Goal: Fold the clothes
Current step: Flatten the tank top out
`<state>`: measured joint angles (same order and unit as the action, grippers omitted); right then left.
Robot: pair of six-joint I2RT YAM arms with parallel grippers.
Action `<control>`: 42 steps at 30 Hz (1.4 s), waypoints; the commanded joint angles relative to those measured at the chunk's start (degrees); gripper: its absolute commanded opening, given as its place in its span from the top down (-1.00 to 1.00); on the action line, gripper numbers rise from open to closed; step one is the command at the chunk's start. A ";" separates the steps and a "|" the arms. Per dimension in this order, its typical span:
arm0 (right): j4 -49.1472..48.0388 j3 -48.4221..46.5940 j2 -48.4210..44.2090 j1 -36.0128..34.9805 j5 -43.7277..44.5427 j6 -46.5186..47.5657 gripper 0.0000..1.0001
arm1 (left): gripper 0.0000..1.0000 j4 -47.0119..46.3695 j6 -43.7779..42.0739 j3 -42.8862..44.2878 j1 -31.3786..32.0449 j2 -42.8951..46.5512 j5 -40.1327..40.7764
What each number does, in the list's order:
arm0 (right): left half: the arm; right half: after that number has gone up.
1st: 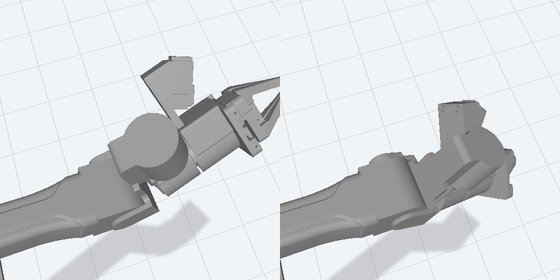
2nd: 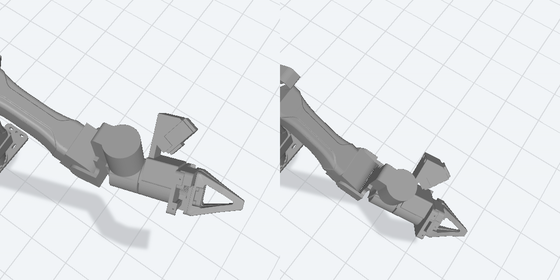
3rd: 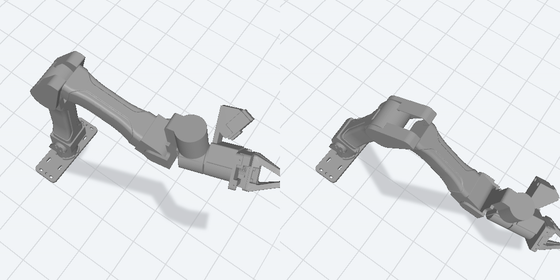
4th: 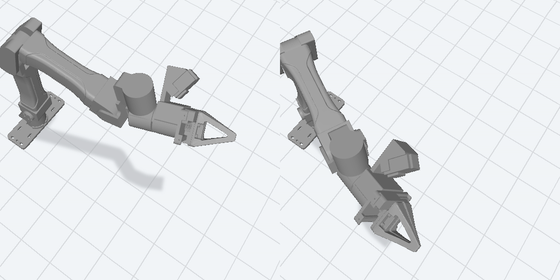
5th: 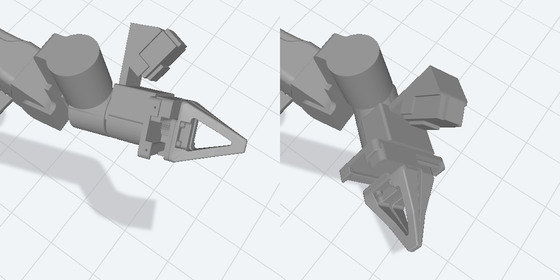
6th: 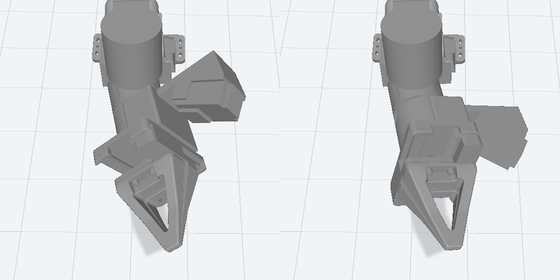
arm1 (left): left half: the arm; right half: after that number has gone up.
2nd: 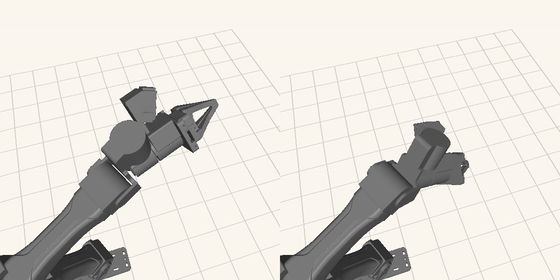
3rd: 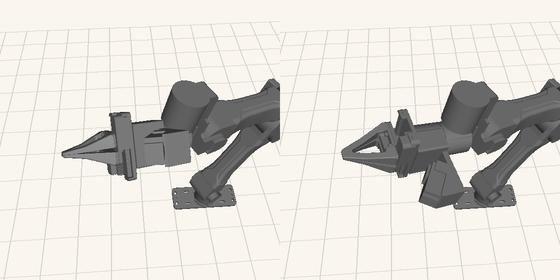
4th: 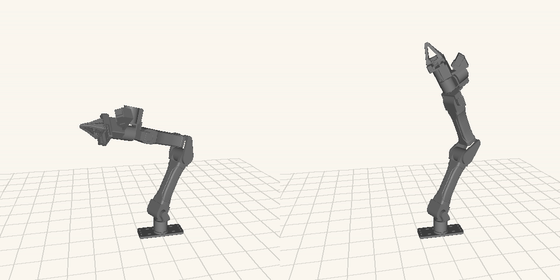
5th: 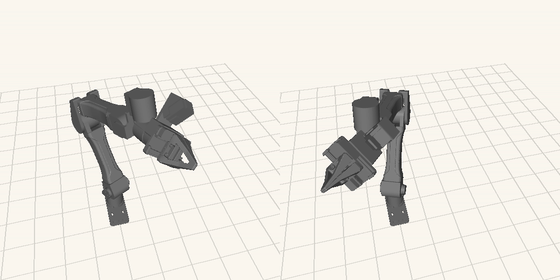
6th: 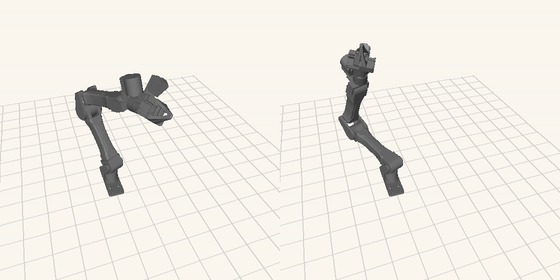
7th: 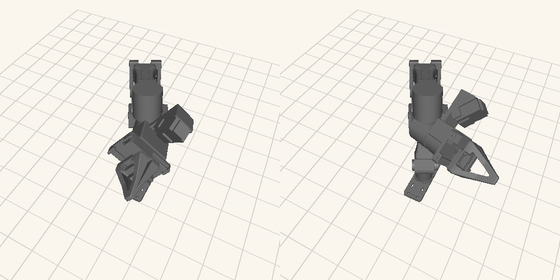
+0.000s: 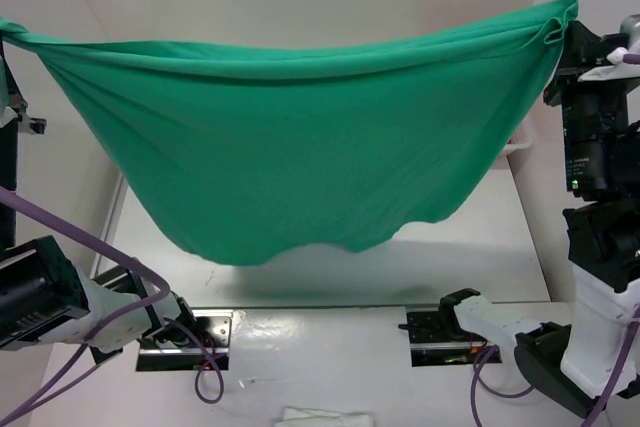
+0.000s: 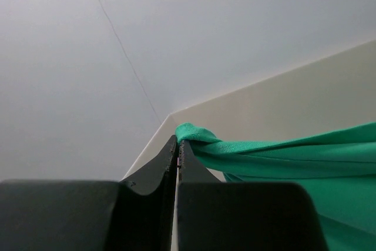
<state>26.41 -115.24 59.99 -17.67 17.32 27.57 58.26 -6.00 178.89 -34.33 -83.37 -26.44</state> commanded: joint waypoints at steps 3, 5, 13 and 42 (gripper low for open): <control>-2.33 0.55 0.66 0.88 2.19 4.68 1.00 | 1.00 -4.55 2.04 0.41 -0.48 0.40 4.37; -2.33 -1.03 0.66 0.88 2.71 6.00 1.00 | 1.00 -6.22 2.65 0.41 -0.48 0.40 5.07; -4.88 -4.91 -0.92 0.88 2.19 7.14 1.00 | 1.00 -8.25 2.66 -0.37 -0.48 2.87 5.43; 3.05 -62.66 60.60 4.31 2.62 7.67 1.00 | 0.99 -18.52 1.42 0.41 -0.48 -25.44 5.17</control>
<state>31.00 -173.58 120.90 -15.51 16.08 35.38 47.83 -4.43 177.75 -34.09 -109.65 -24.75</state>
